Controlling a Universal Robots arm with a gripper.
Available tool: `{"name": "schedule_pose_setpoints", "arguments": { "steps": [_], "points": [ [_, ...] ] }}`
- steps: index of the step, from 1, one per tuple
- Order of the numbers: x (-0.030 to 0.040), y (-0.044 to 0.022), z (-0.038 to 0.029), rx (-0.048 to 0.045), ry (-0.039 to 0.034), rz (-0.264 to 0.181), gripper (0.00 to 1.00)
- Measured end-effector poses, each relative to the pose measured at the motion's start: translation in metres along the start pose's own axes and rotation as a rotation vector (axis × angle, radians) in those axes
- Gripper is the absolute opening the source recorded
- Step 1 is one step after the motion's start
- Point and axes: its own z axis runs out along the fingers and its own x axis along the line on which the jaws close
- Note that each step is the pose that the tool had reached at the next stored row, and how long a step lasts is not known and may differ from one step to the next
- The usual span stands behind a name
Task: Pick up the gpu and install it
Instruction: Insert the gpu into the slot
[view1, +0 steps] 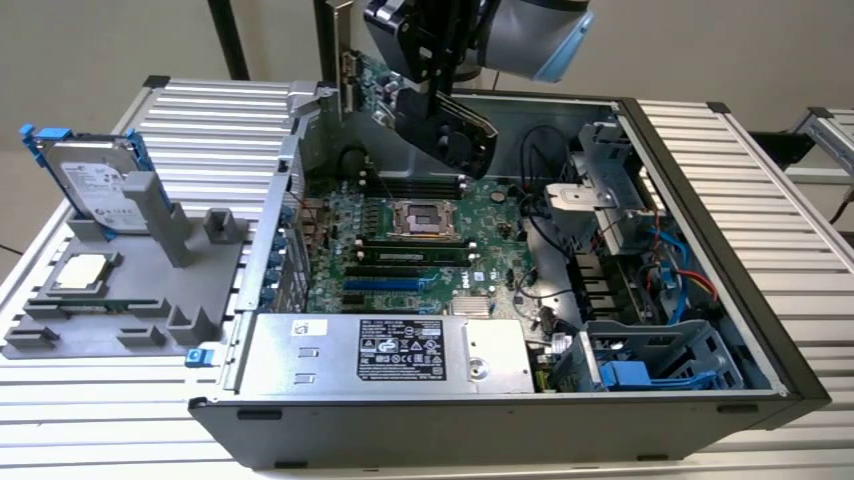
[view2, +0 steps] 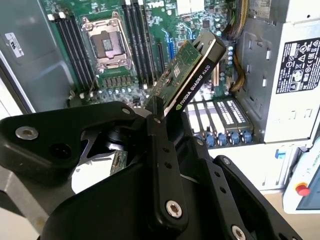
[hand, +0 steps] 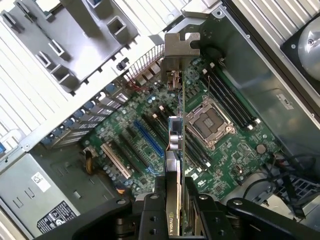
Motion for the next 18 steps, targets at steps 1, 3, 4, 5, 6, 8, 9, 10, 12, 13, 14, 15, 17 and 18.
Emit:
{"name": "schedule_pose_setpoints", "arguments": {
  "steps": [1, 3, 4, 5, 6, 8, 9, 10, 12, 13, 14, 15, 17, 18],
  "points": [
    [0.0000, 0.0000, 0.0000, -0.0001, 0.0004, -0.005, 0.00],
    [0.0000, 0.0000, 0.0000, -0.0003, 0.0012, -0.016, 0.00],
    [0.0000, 0.0000, 0.0000, -0.0004, 0.0016, -0.022, 0.00],
    [0.0000, 0.0000, 0.0000, -0.0005, 0.0019, -0.028, 0.00],
    [0.0000, 0.0000, 0.0000, -0.0007, 0.0024, -0.033, 0.00],
    [0.0000, 0.0000, 0.0000, -0.0009, 0.0031, -0.044, 0.00],
    [0.0000, 0.0000, 0.0000, -0.0010, 0.0034, -0.050, 0.00],
    [0.0000, 0.0000, 0.0000, -0.0012, 0.0039, -0.056, 0.00],
    [0.0000, 0.0000, 0.0000, -0.0013, 0.0047, -0.066, 0.00],
    [0.0000, 0.0000, 0.0000, -0.0015, 0.0050, -0.072, 0.00],
    [0.0000, 0.0000, 0.0000, -0.0015, 0.0054, -0.077, 0.00],
    [0.0000, 0.0000, 0.0000, -0.0017, 0.0058, -0.083, 0.00],
    [0.0000, 0.0000, 0.0000, -0.0019, 0.0065, -0.094, 0.00],
    [0.0000, 0.0000, 0.0000, -0.0021, 0.0069, -0.100, 0.00]
  ]
}}
